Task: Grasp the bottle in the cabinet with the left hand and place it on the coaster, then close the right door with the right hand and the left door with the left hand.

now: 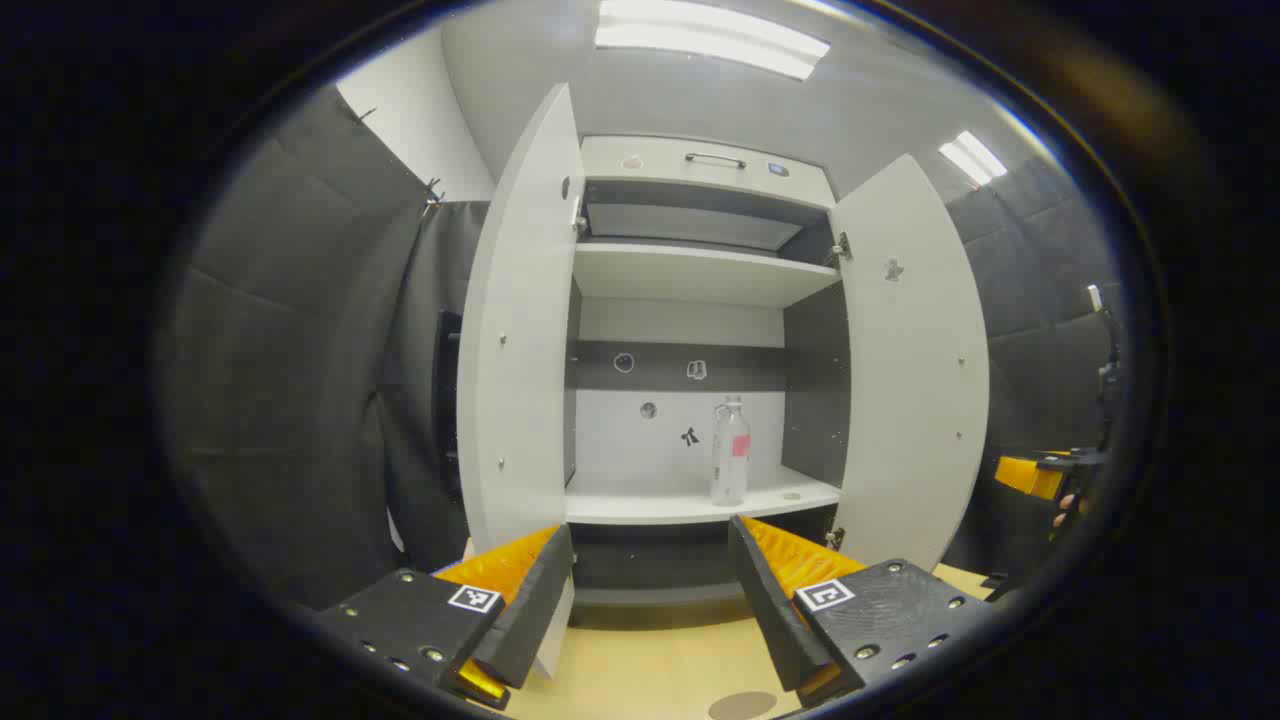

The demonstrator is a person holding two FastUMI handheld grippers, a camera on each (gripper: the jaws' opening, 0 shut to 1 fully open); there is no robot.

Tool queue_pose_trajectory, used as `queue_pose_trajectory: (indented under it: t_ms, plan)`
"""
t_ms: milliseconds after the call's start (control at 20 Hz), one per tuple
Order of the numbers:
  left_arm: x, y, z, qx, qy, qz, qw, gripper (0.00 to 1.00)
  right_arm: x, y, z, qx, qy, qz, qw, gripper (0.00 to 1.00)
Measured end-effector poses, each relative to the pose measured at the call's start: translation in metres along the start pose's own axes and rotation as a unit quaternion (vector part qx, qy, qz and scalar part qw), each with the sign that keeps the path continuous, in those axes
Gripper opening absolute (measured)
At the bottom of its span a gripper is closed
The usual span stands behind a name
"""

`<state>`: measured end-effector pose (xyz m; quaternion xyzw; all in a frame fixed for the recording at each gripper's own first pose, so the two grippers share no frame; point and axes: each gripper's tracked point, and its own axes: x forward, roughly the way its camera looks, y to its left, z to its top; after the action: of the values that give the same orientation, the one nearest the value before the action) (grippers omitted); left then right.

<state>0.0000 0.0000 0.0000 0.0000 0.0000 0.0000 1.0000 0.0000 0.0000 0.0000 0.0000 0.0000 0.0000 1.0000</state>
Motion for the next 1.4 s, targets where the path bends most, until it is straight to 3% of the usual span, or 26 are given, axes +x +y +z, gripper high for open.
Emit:
queue_pose_trajectory:
  t_ms: [50,450,500,550,750,1200,1250,1400]
  plan:
    - [0.0,-0.001,0.001,-0.001,-0.002,-0.002,1.0,0.91,0.0,-0.001,0.001,0.0,-0.001,-0.002,1.0,0.96]
    - [0.006,-0.008,-0.001,0.004,0.005,-0.012,1.0,0.91,-0.001,-0.009,0.006,-0.003,-0.002,-0.011,1.0,0.96]
    - [0.008,-0.009,-0.002,0.0,0.006,-0.015,1.0,0.91,-0.001,-0.011,0.009,-0.006,-0.006,-0.014,1.0,0.92]
    - [0.011,-0.011,-0.003,-0.003,0.007,-0.019,1.0,0.91,-0.001,-0.014,0.012,-0.009,-0.008,-0.018,1.0,0.96]
    - [0.024,-0.019,-0.006,-0.011,0.016,-0.031,0.999,0.91,-0.001,-0.027,0.016,-0.014,-0.009,-0.035,0.999,0.96]
    - [0.075,-0.04,0.006,0.003,-0.001,-0.039,0.999,0.91,0.019,-0.079,0.02,-0.011,-0.001,-0.083,0.996,0.96]
    - [0.085,-0.042,0.009,0.004,-0.003,-0.039,0.999,0.91,0.024,-0.084,0.022,-0.005,-0.003,-0.086,0.996,0.92]
    - [0.114,-0.05,0.021,-0.001,-0.015,-0.041,0.999,0.91,0.043,-0.1,0.029,0.002,-0.012,-0.099,0.995,0.96]
